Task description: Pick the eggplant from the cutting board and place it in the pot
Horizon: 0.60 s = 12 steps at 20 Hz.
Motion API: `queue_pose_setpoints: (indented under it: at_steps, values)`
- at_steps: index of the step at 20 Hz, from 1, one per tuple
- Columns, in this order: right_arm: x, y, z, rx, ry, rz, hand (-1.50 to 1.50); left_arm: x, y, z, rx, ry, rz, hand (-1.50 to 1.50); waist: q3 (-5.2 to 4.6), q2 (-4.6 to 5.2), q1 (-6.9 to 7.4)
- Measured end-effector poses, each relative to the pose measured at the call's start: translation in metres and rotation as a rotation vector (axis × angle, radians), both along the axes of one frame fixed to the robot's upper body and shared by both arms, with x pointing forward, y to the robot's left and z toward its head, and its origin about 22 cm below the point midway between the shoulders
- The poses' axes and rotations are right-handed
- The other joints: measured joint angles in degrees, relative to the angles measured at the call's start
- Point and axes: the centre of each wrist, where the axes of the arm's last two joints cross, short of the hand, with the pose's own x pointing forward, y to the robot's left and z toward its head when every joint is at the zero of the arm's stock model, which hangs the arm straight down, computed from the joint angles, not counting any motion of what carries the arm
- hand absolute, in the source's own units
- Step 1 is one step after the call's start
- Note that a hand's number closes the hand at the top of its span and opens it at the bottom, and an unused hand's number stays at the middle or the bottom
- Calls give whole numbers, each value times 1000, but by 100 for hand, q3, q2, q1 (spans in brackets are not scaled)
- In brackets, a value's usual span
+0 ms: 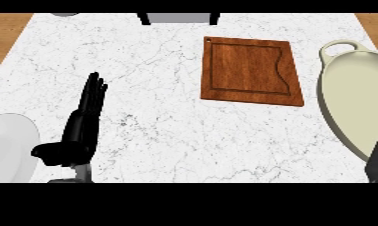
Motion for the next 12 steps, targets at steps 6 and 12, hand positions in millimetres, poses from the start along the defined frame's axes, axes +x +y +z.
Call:
queue_pose_setpoints:
  at_steps: [6, 12]
  values:
    - [-37, 11, -17, -82, -130, -88, -150, -1, 3, -2, -3, 5, 4, 0, -3, -6, -16]
    - [-80, 20, -32, -158, -166, -113, -150, -1, -1, -1, 5, 2, 4, 0, -3, -6, 1]
